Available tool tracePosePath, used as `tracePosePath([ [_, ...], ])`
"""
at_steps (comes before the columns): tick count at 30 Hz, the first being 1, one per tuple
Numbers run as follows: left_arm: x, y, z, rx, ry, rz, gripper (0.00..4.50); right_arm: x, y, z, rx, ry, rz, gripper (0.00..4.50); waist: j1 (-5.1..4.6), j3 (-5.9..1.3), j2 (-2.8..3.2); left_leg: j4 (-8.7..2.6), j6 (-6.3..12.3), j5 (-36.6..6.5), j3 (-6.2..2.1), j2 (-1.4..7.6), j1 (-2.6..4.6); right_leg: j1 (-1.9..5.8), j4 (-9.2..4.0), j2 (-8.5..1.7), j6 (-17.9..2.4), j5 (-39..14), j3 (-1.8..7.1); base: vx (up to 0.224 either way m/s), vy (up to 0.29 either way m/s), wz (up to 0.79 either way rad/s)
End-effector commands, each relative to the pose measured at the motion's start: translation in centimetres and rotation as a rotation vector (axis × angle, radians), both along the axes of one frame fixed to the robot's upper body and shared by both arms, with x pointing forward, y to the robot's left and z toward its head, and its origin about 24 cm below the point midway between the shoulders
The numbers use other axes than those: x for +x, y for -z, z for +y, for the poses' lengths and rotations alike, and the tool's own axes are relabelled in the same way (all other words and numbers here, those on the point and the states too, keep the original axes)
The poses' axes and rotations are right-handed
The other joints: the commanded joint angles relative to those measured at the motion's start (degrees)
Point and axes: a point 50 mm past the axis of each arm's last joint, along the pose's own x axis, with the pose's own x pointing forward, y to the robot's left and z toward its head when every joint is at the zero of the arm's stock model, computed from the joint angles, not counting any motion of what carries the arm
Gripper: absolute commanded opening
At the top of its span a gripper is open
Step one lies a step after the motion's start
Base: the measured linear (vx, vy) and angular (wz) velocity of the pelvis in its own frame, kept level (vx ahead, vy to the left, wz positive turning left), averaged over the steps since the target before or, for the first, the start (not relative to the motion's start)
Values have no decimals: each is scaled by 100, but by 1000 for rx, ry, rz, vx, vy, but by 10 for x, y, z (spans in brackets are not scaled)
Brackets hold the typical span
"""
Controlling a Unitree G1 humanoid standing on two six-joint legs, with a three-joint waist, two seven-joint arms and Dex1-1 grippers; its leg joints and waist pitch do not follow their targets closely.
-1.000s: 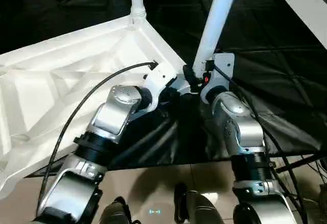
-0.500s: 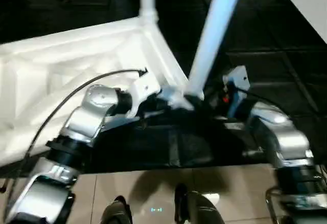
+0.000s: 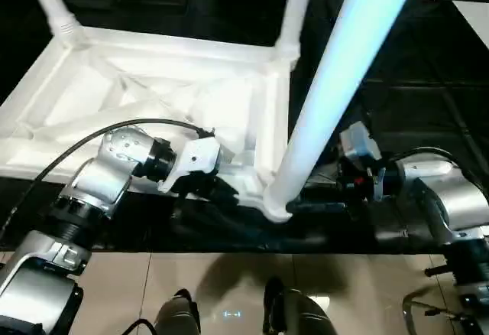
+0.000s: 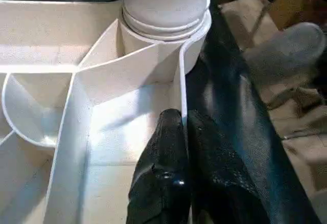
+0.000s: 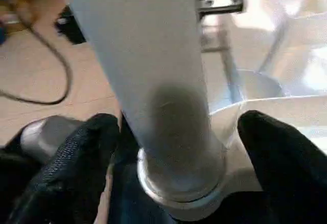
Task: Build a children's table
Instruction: Rotate leg to tighten
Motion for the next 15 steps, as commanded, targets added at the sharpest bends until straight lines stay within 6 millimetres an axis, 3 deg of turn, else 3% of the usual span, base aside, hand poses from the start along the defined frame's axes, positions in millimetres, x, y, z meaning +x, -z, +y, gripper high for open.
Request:
tracePosePath([
  [1,-11,19,-6,90,118,80,0,-1,-1,1,-1,-59,9,377,-15,-505,-71,-245,752,-869,78,55,-15,471,-251,-318,-1093,-2163,296,0,0,0],
  [4,-13,21,-8,97,151,85,0,-1,0,5,-6,-114,25,371,-9,-506,-68,-247,749,-853,77,62,-15,470,-240,-318,-1105,-2129,297,0,0,0],
  [6,-13,21,-9,98,161,85,0,-1,0,7,-8,-140,33,336,-5,-502,-63,-246,755,-861,80,68,-7,460,-239,-318,-1121,-2117,299,0,0,0],
  [15,-14,22,-9,103,181,82,0,-1,0,11,-12,-190,49,255,43,-506,-69,-244,729,-808,81,68,-9,464,-234,-319,-1101,-2122,303,0,0,0],
])
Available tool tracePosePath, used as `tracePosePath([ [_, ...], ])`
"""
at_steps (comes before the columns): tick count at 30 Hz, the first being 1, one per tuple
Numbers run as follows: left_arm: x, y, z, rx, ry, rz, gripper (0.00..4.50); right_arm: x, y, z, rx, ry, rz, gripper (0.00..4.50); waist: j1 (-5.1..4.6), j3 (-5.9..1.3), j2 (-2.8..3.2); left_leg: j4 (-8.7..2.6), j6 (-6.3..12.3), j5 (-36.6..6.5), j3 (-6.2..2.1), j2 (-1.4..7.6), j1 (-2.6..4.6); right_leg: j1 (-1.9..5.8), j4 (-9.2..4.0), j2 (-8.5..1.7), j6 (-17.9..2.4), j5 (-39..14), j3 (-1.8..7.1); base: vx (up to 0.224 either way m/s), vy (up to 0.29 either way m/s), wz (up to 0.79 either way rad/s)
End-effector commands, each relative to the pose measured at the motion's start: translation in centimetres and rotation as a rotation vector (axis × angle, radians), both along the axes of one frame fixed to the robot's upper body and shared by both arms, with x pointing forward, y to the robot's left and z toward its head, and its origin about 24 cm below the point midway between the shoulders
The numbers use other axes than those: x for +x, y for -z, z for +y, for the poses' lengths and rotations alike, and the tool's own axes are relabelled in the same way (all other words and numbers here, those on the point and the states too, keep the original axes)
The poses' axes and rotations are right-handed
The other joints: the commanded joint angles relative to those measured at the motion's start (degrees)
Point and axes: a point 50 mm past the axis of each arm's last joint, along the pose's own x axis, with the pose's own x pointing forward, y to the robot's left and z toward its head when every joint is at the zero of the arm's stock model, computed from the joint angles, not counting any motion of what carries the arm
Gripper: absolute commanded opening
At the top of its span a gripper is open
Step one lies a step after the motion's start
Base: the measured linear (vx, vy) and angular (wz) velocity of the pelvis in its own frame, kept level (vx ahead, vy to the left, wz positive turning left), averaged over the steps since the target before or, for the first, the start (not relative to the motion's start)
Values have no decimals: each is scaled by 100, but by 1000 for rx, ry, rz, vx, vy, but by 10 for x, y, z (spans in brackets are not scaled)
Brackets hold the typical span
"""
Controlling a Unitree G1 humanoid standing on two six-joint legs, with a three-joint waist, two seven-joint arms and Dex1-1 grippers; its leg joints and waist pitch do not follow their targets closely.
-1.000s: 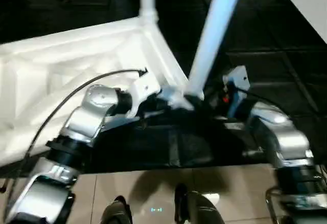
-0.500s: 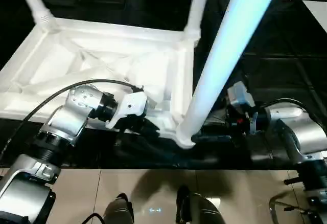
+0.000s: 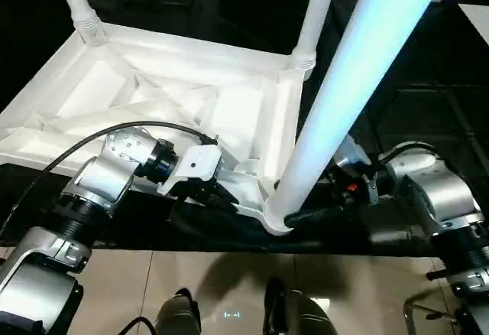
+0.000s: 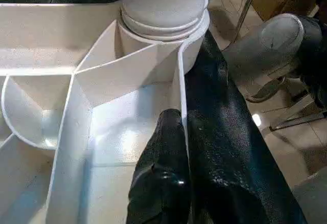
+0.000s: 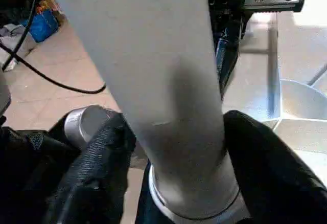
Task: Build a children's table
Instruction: Rotate leg to tighten
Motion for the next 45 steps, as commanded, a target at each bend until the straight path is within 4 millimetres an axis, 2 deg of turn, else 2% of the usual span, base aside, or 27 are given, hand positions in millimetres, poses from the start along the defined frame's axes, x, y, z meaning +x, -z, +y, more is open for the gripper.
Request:
tracePosePath([
  [1,-12,21,-5,95,99,84,0,-1,-1,2,6,-42,4,249,-43,-506,-66,-254,726,-802,80,68,-6,464,-235,-311,-1110,-2106,302,0,0,0],
  [11,-10,20,-5,70,71,100,0,-6,0,5,34,-29,76,211,-25,-494,-64,-262,678,-854,80,63,-8,465,-261,-309,-1039,-2254,302,0,0,0],
  [15,0,17,-9,1,-98,94,0,-3,1,14,88,153,108,211,-20,-467,-63,-275,550,-983,66,46,-12,459,-314,-311,-888,-2651,288,0,0,0],
  [17,8,14,-16,-71,-258,102,0,6,7,22,91,358,59,211,-49,-428,-85,-280,394,-1156,60,12,-24,440,-386,-322,-595,-3321,277,-32,-5,-3],
  [18,11,14,-21,-99,-320,103,0,10,11,25,86,447,63,211,-89,-417,-127,-256,219,-1227,36,-62,12,432,-515,-335,-235,-4149,217,-51,-6,-4],
  [20,13,14,-27,-116,-365,99,0,10,14,30,85,508,72,210,-153,-387,-106,-268,162,-1218,-9,-103,-60,469,-575,-330,86,-4500,155,-30,3,-5],
  [23,18,14,-34,-140,-444,88,0,10,18,38,93,579,77,209,-254,-425,-102,-288,258,-1303,-30,-69,-48,468,-626,-333,138,-4242,107,0,0,0],
  [25,28,11,-47,-187,-604,71,0,14,25,54,113,743,97,206,-315,-373,-62,-303,296,-1488,-20,-48,18,405,-679,-315,51,-4173,85,0,0,0],
  [26,31,10,-52,-200,-656,70,0,16,26,59,117,803,101,205,-346,-318,-34,-283,245,-1813,-29,-53,108,339,-776,-315,48,-4466,-1,0,0,0],
  [27,31,10,-52,-200,-656,70,0,16,26,59,117,803,101,205,-368,-323,-16,-268,205,-1988,-45,-54,164,335,-807,-315,76,-4538,-51,0,0,0],
  [28,37,7,-61,-228,-761,43,0,26,29,69,140,984,114,204,-428,-339,-3,-273,231,-2269,-91,-46,155,408,-857,-304,198,-4553,-168,0,0,0],
  [29,42,4,-69,-250,-845,17,0,34,29,76,152,1139,126,204,-505,-310,81,-352,185,-2546,-154,68,94,469,-850,-304,158,-4271,-258,0,0,0],
  [30,43,1,-73,-268,-890,8,0,38,29,80,161,1215,141,204,-567,-298,154,-491,199,-3327,-267,253,69,601,-757,-242,212,-3836,-405,0,0,0],
  [31,44,0,-75,-276,-914,-1,0,40,28,83,176,1250,151,204,-515,-286,213,-663,185,-3818,-377,460,-85,786,-186,-269,108,-3118,-264,-105,29,-8],
  [32,44,0,-75,-276,-914,-1,0,40,28,83,176,1250,151,204,-235,-205,301,-978,152,-4753,-217,559,-287,745,628,-193,-227,-1444,-41,-105,29,-8],
  [33,44,-3,-78,-276,-929,-20,0,42,25,83,194,1308,116,204,-290,-191,117,-1008,137,-4850,-87,468,71,489,679,-140,-105,-1984,296,-79,1,7],
  [34,44,-3,-78,-276,-929,-21,0,42,25,83,195,1309,115,204,-280,-240,-115,-523,39,-4256,-34,149,340,216,112,-232,166,-3593,494,42,-80,18],
  [35,44,-3,-79,-274,-933,-27,0,42,23,83,203,1323,107,257,-275,-253,-240,315,124,-2122,87,-431,593,-141,-826,-462,563,-6560,334,42,-80,18],
  [36,43,-3,-77,-266,-923,-34,0,42,23,81,212,1345,98,257,-220,-344,-291,92,310,-872,-65,-383,-73,526,-539,-641,620,-6290,513,107,-96,-9],
  [37,40,-1,-75,-250,-891,-51,0,42,22,78,223,1356,92,271,-130,-308,-126,-76,225,-648,-119,-278,-102,543,-519,-658,505,-5950,464,86,-39,-23],
  [38,39,-1,-74,-245,-877,-58,0,42,22,77,227,1357,91,271,-156,-417,-69,-278,167,-431,-138,-148,-77,497,-399,-461,232,-4415,431,86,-39,-23],
  [39,38,0,-73,-234,-869,-58,0,41,23,76,230,1364,88,289,-162,-445,-11,-324,155,-223,-161,-93,-54,521,-246,-334,-160,-2717,379,0,0,0],
  [40,37,2,-72,-224,-862,-58,0,41,23,74,230,1371,83,307,-196,-409,-2,-368,211,-556,-134,-56,-12,478,-236,-283,-500,-2090,374,0,0,0],
  [42,34,4,-67,-205,-846,-53,0,41,23,67,239,1368,71,307,-218,-366,-24,-377,185,-1326,-108,-62,14,440,-305,-263,-572,-2788,360,0,0,0],
  [43,31,7,-61,-183,-810,-52,0,39,22,57,253,1345,38,328,-222,-388,-44,-364,204,-1495,-104,-92,-1,468,-331,-300,-537,-3152,369,0,0,0],
  [44,31,7,-61,-183,-810,-52,0,39,22,57,253,1345,38,328,-227,-394,-38,-385,246,-1381,-112,-86,-58,493,-342,-312,-465,-3171,377,0,0,0],
  [45,29,9,-55,-168,-788,-51,0,38,20,48,265,1324,14,342,-244,-422,-24,-374,274,-1228,-108,-67,-68,502,-327,-307,-472,-2918,377,0,0,0],
])
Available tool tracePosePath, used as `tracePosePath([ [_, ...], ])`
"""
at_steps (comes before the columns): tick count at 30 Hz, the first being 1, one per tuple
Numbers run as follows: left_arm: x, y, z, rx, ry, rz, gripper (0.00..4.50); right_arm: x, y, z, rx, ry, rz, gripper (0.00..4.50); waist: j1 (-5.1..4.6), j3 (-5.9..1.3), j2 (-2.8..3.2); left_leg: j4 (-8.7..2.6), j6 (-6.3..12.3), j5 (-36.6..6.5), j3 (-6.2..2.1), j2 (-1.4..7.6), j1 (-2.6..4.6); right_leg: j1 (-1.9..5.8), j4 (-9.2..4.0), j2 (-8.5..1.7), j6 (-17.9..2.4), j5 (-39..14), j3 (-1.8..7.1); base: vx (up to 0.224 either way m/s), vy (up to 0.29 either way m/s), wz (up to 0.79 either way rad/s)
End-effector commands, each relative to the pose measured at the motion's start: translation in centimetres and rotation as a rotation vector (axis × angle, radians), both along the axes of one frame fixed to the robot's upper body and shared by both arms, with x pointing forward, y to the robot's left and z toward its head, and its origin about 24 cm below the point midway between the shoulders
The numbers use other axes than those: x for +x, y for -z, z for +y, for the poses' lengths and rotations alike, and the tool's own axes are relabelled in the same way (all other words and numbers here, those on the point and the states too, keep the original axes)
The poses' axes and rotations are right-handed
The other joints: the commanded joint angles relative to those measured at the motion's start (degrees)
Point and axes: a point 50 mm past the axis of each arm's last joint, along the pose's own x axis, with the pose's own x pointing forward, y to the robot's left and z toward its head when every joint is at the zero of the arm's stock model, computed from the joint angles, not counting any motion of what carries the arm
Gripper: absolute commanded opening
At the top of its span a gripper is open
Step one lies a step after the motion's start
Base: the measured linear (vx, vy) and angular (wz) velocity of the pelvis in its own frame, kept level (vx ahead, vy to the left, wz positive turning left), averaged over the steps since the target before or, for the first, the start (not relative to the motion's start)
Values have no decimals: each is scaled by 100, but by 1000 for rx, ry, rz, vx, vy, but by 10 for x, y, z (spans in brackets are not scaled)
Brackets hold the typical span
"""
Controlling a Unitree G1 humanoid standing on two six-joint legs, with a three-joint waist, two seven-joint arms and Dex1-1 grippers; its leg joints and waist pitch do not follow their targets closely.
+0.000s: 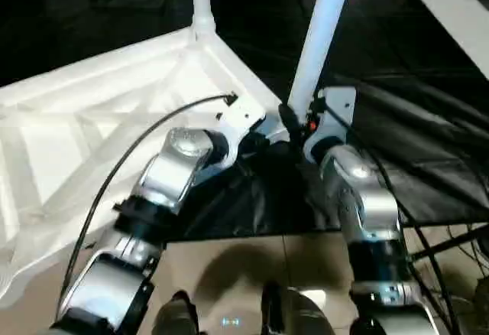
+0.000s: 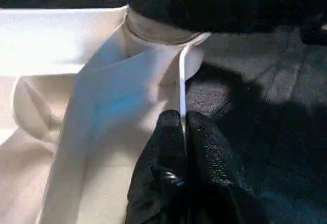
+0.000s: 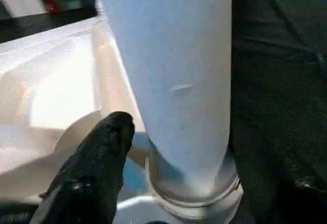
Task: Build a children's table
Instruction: Rotate leg to tighten
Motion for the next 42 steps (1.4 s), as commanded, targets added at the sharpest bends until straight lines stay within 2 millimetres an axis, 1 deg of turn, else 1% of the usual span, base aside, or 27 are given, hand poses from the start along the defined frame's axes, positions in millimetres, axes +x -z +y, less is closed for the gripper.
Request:
tracePosePath([
  [1,-7,15,4,27,51,48,0,-6,10,-1,9,-76,28,350,19,-484,8,-265,394,-1207,80,48,-94,417,-505,-321,-601,-2438,280,0,0,0],
  [3,-9,16,8,37,82,48,0,-9,7,-9,5,-113,0,361,-1,-529,-3,-216,506,-780,106,49,-120,443,-411,-294,-917,-1513,290,26,-1,0],
  [4,-11,17,12,49,115,55,0,-12,5,-18,-11,-164,-22,371,1,-538,-4,-208,541,-666,106,41,-133,464,-390,-286,-994,-1306,285,0,0,0],
  [5,-11,17,13,51,120,56,0,-13,5,-20,-14,-172,-25,381,10,-527,-2,-197,632,-586,122,39,-135,471,-385,-278,-1078,-1085,289,0,0,0],
  [7,-14,19,22,82,178,73,0,-20,2,-40,-64,-271,-53,401,25,-522,4,-195,713,-640,121,48,-132,489,-395,-294,-1104,-1145,288,0,0,0],
  [10,-17,20,29,112,256,75,0,-25,-1,-54,-111,-365,-68,422,40,-494,-8,-195,706,-874,134,52,-111,467,-455,-297,-1028,-1666,288,0,0,0],
  [11,-17,20,30,113,260,76,0,-25,-2,-55,-113,-372,-68,431,35,-489,-19,-197,679,-940,137,47,-115,461,-472,-294,-977,-1880,284,0,0,0],
  [12,-22,20,34,136,354,84,0,-29,-6,-63,-154,-470,-80,444,47,-471,-16,-201,684,-1020,121,50,-113,455,-503,-297,-926,-2089,271,0,0,0],
  [13,-24,20,36,148,401,83,0,-30,-8,-66,-171,-511,-84,444,44,-472,-23,-204,683,-1030,125,53,-111,452,-499,-294,-903,-2134,277,0,0,0],
  [14,-26,20,39,163,443,104,0,-33,-10,-68,-196,-578,-90,444,48,-469,-6,-204,678,-1033,129,69,-96,437,-491,-306,-915,-2158,289,0,0,0],
  [15,-27,21,41,169,458,113,0,-34,-11,-69,-205,-604,-92,444,52,-469,-16,-204,693,-1053,129,71,-95,438,-499,-303,-927,-2195,289,0,0,0],
  [16,-29,21,44,190,505,123,0,-36,-13,-70,-223,-673,-90,444,62,-464,-5,-207,697,-1088,131,84,-72,414,-505,-308,-949,-2239,288,0,0,0],
  [17,-32,23,47,216,565,134,0,-40,-14,-69,-249,-763,-89,444,83,-463,-3,-207,723,-1100,126,91,-74,420,-505,-309,-950,-2262,285,0,0,0],
  [18,-32,23,48,218,571,136,0,-40,-14,-69,-252,-772,-89,444,106,-469,-11,-206,741,-1067,130,95,-78,425,-489,-311,-965,-2204,293,0,0,0],
  [19,-35,23,50,236,631,150,0,-43,-15,-69,-275,-856,-86,444,135,-469,-7,-209,735,-1036,133,115,-60,406,-475,-315,-1024,-2135,293,0,0,0],
  [20,-35,23,50,236,632,151,0,-43,-15,-69,-275,-858,-86,444,151,-475,-6,-202,748,-1030,140,111,-53,401,-473,-306,-1053,-2095,291,0,0,0],
  [21,-37,24,51,244,659,157,0,-44,-14,-68,-284,-892,-84,444,167,-484,-3,-204,743,-954,142,125,-52,406,-441,-309,-1131,-1936,293,0,0,0],
  [22,-39,22,53,261,728,168,0,-46,-14,-66,-296,-990,-66,444,169,-487,-4,-201,758,-943,142,126,-55,407,-437,-308,-1167,-1873,292,0,0,0],
  [23,-39,22,53,261,730,168,0,-46,-14,-66,-296,-993,-65,444,171,-495,-9,-198,767,-910,144,133,-54,417,-405,-309,-1239,-1715,295,0,0,0],
  [24,-40,21,54,275,775,175,0,-45,-13,-65,-307,-1053,-52,428,168,-486,-20,-196,791,-928,151,119,-66,420,-414,-305,-1263,-1720,285,0,0,0],
  [25,-40,21,54,282,791,178,0,-45,-13,-64,-313,-1072,-48,428,190,-500,-10,-186,773,-911,160,134,-51,415,-408,-326,-1269,-1736,299,0,0,0],
  [26,-41,21,54,285,797,179,0,-44,-13,-64,-314,-1077,-47,410,186,-495,-18,-187,772,-900,166,133,-59,416,-406,-319,-1271,-1730,299,0,0,0],
  [28,-42,20,55,298,829,186,0,-43,-13,-61,-318,-1117,-43,407,202,-499,-28,-189,758,-871,171,143,-57,413,-396,-325,-1279,-1738,296,0,0,0],
  [31,-42,19,54,308,876,189,0,-41,-13,-57,-318,-1177,-38,384,209,-494,-48,-185,756,-905,194,136,-57,406,-402,-324,-1242,-1871,293,0,0,0],
  [32,-43,19,52,311,895,188,0,-41,-13,-55,-317,-1204,-35,365,214,-500,-58,-181,759,-886,199,145,-53,404,-392,-327,-1240,-1838,297,0,0,0],
  [40,-45,20,44,300,952,182,0,-42,-10,-43,-296,-1335,-29,298,239,-514,-52,-174,807,-787,210,164,-52,395,-349,-333,-1315,-1628,296,0,0,0],
  [42,-45,20,43,301,955,182,0,-42,-9,-41,-294,-1347,-26,282,265,-527,-48,-165,850,-713,218,170,-43,393,-322,-327,-1387,-1416,303,0,0,0],
])
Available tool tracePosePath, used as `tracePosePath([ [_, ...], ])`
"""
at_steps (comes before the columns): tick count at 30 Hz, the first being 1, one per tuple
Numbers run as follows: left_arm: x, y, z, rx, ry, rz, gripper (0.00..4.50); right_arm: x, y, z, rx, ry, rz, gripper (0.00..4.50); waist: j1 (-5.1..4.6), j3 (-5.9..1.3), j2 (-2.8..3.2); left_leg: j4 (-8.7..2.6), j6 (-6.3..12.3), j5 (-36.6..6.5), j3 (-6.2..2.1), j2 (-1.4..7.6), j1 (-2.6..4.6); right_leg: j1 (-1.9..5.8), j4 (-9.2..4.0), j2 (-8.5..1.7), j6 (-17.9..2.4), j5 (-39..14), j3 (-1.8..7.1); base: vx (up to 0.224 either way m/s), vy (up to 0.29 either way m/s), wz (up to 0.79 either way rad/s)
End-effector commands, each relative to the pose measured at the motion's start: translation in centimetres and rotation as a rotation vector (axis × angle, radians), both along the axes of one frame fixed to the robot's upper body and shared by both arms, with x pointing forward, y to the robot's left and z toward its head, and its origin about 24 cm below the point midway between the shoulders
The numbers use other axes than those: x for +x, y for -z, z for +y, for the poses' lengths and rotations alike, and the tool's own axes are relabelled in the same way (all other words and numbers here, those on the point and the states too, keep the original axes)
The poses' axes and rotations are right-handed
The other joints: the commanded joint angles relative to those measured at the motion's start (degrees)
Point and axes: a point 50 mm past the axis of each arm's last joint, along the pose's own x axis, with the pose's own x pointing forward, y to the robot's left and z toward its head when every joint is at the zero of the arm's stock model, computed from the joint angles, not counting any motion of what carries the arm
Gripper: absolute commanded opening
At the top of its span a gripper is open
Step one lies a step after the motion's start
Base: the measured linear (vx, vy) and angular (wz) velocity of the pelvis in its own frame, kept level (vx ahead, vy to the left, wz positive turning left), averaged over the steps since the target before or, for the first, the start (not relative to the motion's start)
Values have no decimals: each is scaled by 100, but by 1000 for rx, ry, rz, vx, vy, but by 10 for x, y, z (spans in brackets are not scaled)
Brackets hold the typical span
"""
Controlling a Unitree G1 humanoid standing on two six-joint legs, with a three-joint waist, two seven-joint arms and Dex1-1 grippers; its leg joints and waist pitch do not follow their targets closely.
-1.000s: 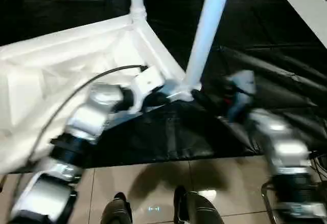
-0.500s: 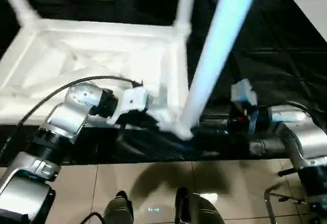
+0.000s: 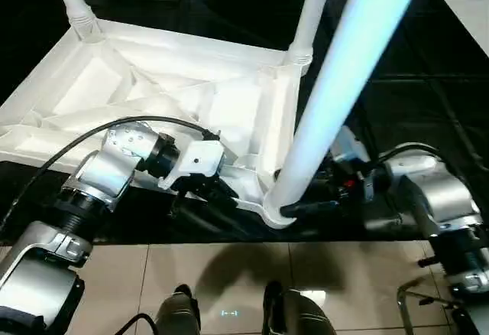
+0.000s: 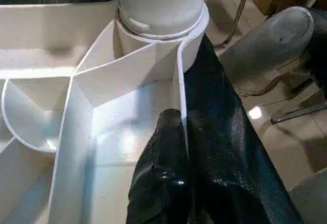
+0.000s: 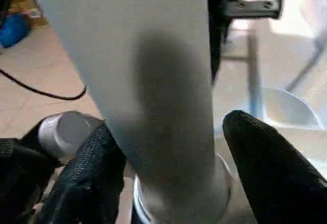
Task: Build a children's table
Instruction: Rotate leg to tighten
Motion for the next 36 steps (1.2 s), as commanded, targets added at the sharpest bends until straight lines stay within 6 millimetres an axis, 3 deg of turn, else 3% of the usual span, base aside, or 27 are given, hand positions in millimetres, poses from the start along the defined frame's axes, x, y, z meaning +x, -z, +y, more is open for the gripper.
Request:
tracePosePath([
  [1,-13,21,-10,97,126,87,0,-1,2,3,-2,-39,10,277,-41,-532,-37,-202,795,-664,102,111,15,443,-274,-317,-1360,-1389,293,0,0,0],
  [5,-13,21,-11,98,130,86,0,-2,3,5,0,-59,26,241,-40,-546,-22,-190,794,-663,102,117,7,452,-259,-331,-1437,-1285,294,0,0,0],
  [8,-12,22,-9,99,126,87,0,-3,4,5,-1,-67,39,220,-42,-524,-40,-196,740,-783,106,113,2,445,-282,-333,-1369,-1488,297,0,0,0],
  [16,-11,22,-7,57,68,110,0,-6,4,6,28,-25,121,211,-27,-541,-20,-197,663,-769,110,108,5,451,-285,-322,-1303,-1549,306,0,0,0],
  [19,-5,21,-10,-12,-76,102,0,-6,7,13,60,121,145,211,-20,-540,-22,-197,629,-762,108,102,-3,451,-291,-321,-1300,-1537,306,0,0,0],
  [23,4,18,-16,-93,-254,90,0,0,10,25,112,332,118,211,-42,-467,-26,-236,308,-1140,94,63,6,406,-442,-344,-839,-2894,288,-17,1,-2],
  [24,7,17,-18,-115,-306,82,0,2,11,28,125,386,118,211,-85,-460,-40,-256,206,-1287,57,42,-1,428,-501,-362,-603,-3479,260,0,0,0],
  [27,14,14,-26,-161,-427,58,0,7,13,39,165,532,135,211,-188,-451,-53,-274,164,-1304,37,38,-47,419,-507,-343,-455,-3471,260,0,0,0],
  [29,18,12,-30,-182,-483,47,0,10,14,46,182,611,144,211,-232,-463,-63,-264,185,-1352,38,14,-27,403,-544,-349,-412,-3546,255,0,0,0],
  [30,23,9,-37,-214,-574,37,0,14,15,55,201,734,159,211,-246,-464,-73,-254,174,-1324,48,14,-18,394,-532,-346,-405,-3511,263,0,0,0],
  [31,27,7,-41,-229,-632,26,0,17,16,61,212,812,169,211,-289,-453,-45,-255,153,-1332,52,14,0,348,-555,-338,-403,-3575,261,0,0,0],
  [35,35,1,-52,-260,-793,-17,0,27,16,76,246,1052,195,211,-308,-460,-26,-261,142,-1406,53,17,23,312,-557,-328,-400,-3512,254,0,0,0],
  [36,36,-1,-57,-265,-833,-38,0,31,16,81,254,1138,207,211,-305,-485,-23,-254,143,-1371,54,8,24,338,-550,-327,-388,-3436,254,0,0,0],
])
